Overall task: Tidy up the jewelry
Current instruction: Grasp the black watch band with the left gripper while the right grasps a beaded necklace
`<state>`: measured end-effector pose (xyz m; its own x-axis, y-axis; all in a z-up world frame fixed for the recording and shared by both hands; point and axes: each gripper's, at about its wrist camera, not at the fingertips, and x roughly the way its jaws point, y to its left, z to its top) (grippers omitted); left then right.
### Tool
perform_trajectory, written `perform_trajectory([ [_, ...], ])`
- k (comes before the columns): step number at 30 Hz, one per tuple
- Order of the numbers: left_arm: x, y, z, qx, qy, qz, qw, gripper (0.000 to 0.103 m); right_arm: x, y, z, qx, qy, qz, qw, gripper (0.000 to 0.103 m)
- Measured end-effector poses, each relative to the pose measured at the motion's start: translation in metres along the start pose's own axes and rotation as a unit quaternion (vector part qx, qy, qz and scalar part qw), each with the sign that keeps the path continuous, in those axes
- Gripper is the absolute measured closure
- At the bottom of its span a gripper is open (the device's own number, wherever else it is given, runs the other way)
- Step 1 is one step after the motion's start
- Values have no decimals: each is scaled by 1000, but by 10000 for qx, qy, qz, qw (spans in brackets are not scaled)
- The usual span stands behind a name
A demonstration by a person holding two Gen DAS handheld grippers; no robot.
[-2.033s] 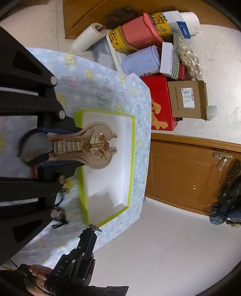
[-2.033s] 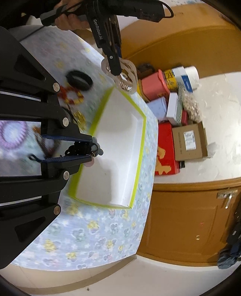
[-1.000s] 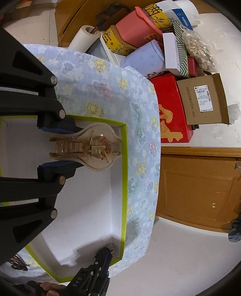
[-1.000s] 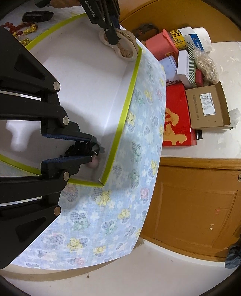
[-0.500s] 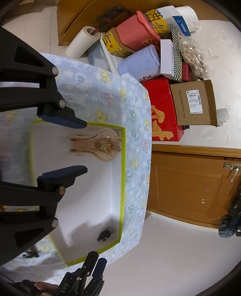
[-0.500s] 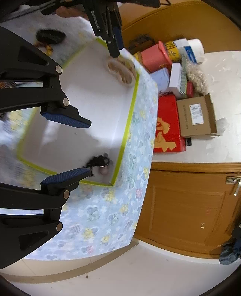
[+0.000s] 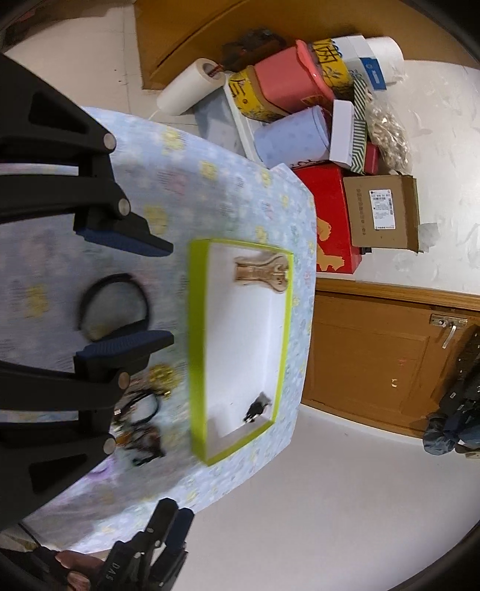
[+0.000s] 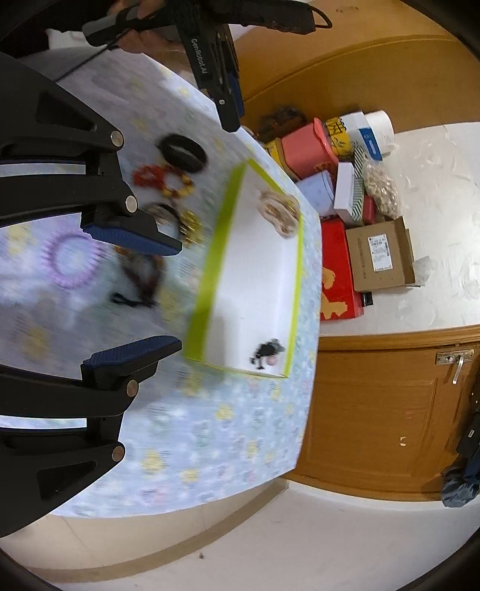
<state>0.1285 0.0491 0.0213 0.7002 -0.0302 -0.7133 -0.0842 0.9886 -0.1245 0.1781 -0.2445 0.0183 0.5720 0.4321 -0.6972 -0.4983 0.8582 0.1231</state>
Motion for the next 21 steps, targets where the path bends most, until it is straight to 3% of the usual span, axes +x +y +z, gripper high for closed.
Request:
perform_trajectory([
  [8,-20,-3,-32,-59,73,-93,9999,60,-21,13,-36,220,141,315,9992,57],
  [21,-4,2,-42,-235,236,-5,9994,60,-16,17,-41,128,246,224,9994,57],
])
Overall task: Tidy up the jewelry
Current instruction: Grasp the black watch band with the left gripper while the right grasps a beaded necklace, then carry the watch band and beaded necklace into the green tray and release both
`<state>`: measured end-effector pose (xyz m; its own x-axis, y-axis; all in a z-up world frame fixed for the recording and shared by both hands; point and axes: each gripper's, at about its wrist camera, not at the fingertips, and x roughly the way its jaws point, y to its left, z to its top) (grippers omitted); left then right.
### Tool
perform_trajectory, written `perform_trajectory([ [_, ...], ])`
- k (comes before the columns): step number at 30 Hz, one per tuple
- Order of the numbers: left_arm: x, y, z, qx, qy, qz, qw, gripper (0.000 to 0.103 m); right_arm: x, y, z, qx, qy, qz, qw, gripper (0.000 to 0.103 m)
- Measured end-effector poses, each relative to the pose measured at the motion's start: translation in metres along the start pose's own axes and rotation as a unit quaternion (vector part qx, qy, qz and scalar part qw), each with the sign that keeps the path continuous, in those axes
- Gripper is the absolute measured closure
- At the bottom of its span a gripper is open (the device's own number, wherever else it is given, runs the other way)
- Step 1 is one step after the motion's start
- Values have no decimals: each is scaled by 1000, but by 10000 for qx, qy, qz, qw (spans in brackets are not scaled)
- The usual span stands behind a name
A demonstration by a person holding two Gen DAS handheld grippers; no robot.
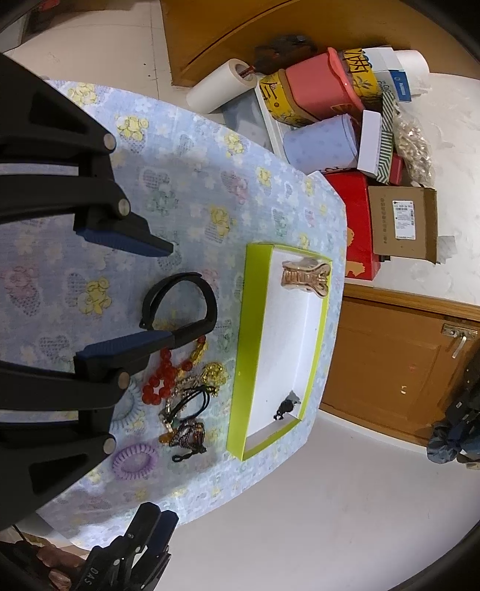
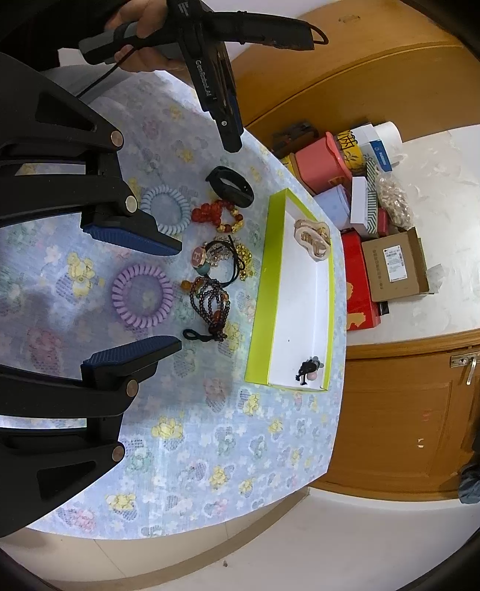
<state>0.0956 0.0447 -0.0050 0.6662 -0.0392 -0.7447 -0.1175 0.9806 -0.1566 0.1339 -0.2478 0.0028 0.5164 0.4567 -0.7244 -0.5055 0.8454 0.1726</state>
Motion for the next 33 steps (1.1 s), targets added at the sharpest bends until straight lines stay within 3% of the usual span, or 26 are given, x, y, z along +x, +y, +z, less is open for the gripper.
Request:
perform_trajectory([
  [19,50,11,4,-192,347,10,9992,68,72,-28,25,384,391,-69,9985,57],
  [26,55,2,6,-5,302,168,9994,79,86,-27,29,348,461,-140,9982,57],
  [30,57,-7,5,170,265,329,9990,87,88,-21,29,116,487,-447,9977,80],
  [33,58,-10,5,251,263,399,9985,91,86,-20,27,68,499,-506,9975,87],
])
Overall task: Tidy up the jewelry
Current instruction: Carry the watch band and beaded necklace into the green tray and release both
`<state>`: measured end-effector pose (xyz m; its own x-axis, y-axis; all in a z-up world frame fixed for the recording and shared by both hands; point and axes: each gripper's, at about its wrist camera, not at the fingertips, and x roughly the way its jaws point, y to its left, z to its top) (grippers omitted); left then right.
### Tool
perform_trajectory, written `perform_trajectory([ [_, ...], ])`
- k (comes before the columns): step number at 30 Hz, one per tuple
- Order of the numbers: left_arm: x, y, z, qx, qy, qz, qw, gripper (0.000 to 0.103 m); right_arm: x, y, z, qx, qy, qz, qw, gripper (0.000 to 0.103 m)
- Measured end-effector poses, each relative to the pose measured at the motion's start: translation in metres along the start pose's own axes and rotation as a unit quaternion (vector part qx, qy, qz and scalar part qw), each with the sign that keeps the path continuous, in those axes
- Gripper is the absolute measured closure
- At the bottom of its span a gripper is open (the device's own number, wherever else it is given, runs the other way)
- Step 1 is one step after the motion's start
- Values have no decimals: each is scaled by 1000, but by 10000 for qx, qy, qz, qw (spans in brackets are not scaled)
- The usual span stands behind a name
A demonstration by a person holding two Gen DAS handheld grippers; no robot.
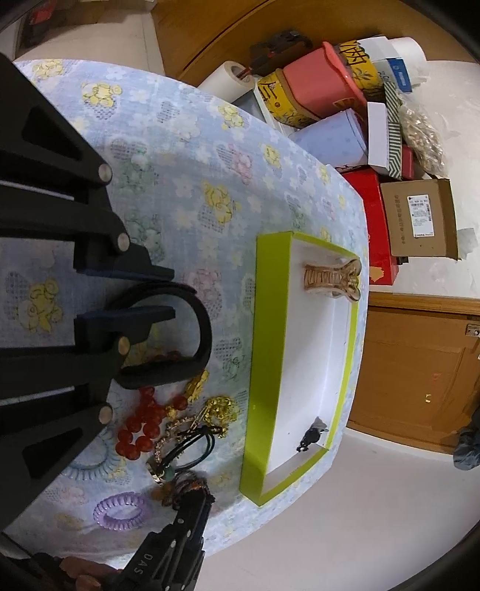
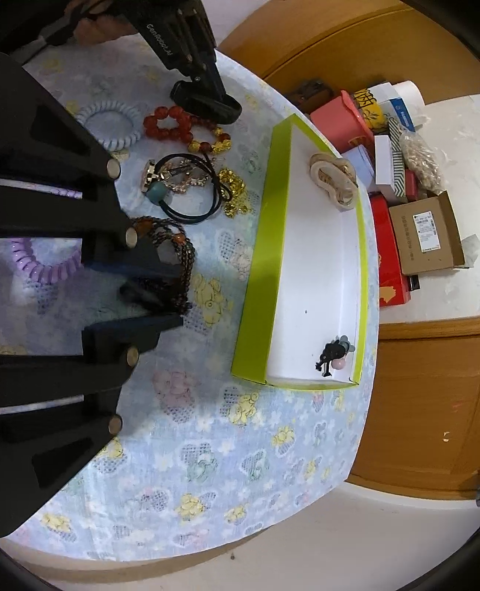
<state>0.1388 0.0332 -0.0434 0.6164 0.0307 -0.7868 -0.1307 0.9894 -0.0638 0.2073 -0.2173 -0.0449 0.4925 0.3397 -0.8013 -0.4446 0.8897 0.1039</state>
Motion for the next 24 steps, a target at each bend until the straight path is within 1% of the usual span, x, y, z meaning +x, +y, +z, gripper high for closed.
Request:
perform_trajectory([
  [2,0,-2,0,29,9,16,10000,94,-2,1,-2,-3,-9,3,10000,88],
  [9,-8,-2,-4,51,-9,11,10000,96,-16,0,-7,36,-123,54,9999,90],
  [13,-19,1,-6,2,-85,-82,9999,96,-30,2,-7,-2,-247,73,9997,90],
  [19,-41,6,-8,-90,-223,-319,9992,96,-54,5,-8,-4,-477,116,9988,90],
  [24,-59,9,-7,-134,-352,-407,9985,96,-69,4,-8,12,-607,192,9980,90],
])
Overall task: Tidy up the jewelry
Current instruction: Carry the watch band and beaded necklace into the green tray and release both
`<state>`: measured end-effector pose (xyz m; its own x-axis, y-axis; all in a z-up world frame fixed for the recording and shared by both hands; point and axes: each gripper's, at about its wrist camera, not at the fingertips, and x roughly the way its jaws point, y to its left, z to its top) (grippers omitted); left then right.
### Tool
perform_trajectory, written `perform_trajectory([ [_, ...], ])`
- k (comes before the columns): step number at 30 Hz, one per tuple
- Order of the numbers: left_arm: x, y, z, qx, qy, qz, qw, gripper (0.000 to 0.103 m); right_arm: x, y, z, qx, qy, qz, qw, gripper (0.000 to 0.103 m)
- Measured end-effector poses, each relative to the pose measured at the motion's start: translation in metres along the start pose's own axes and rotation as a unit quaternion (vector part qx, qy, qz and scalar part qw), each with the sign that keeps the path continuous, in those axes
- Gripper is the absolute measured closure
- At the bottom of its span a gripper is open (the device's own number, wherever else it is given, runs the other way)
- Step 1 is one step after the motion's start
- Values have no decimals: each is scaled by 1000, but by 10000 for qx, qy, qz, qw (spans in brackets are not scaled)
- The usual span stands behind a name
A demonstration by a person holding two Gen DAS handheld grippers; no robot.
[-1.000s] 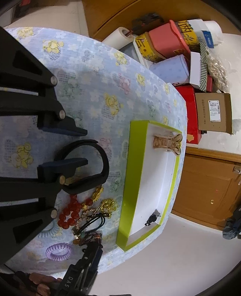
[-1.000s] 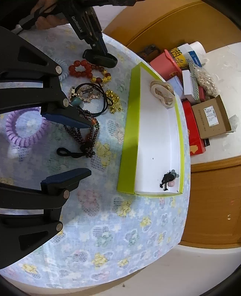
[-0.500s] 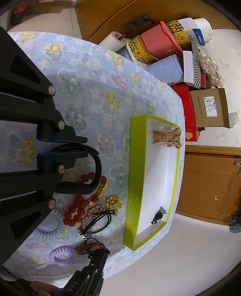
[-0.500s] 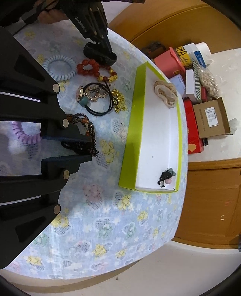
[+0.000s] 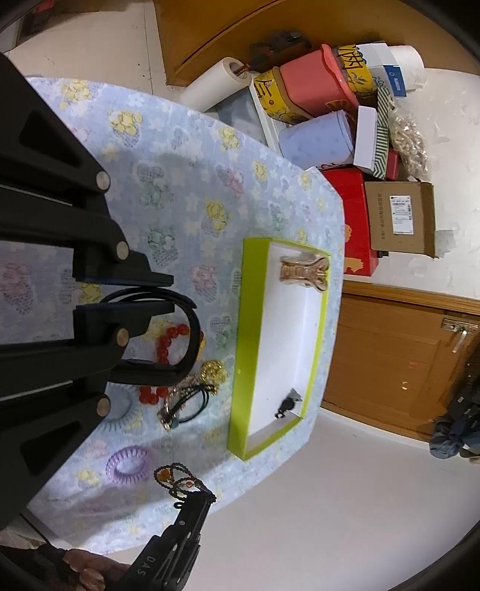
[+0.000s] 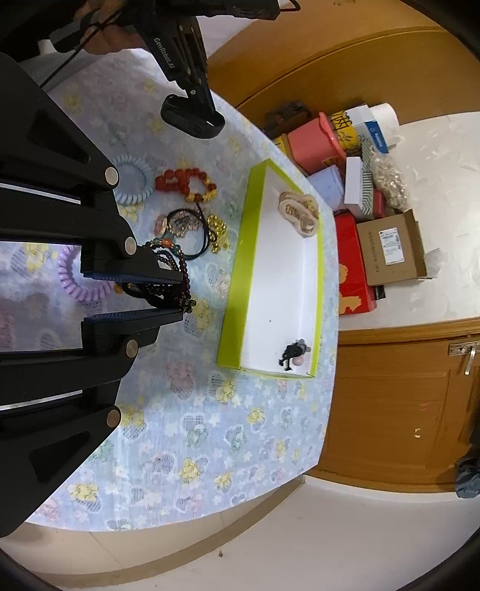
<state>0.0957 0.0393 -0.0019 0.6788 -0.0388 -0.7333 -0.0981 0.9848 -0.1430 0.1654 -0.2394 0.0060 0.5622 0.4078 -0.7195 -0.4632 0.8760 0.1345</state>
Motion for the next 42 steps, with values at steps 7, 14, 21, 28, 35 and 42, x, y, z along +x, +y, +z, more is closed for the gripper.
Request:
perform_trajectory([
  [7,-10,-5,10,63,-89,-14,9999,96,-11,5,7,-24,-117,81,9999,90],
  [14,-6,-5,24,66,-121,-64,9999,96,-11,2,16,4,-172,117,9998,90],
  [21,2,-7,41,123,-148,-134,9997,96,-6,-1,29,-11,-178,169,9997,90],
  [28,22,-9,66,131,-114,-155,9997,96,6,-8,53,-31,-289,158,9995,90],
  [35,42,-14,94,136,-135,-186,9996,96,31,-19,72,-35,-285,81,9996,90],
  [42,71,-23,118,237,-73,-166,9996,96,57,-36,85,135,-225,87,9996,90],
])
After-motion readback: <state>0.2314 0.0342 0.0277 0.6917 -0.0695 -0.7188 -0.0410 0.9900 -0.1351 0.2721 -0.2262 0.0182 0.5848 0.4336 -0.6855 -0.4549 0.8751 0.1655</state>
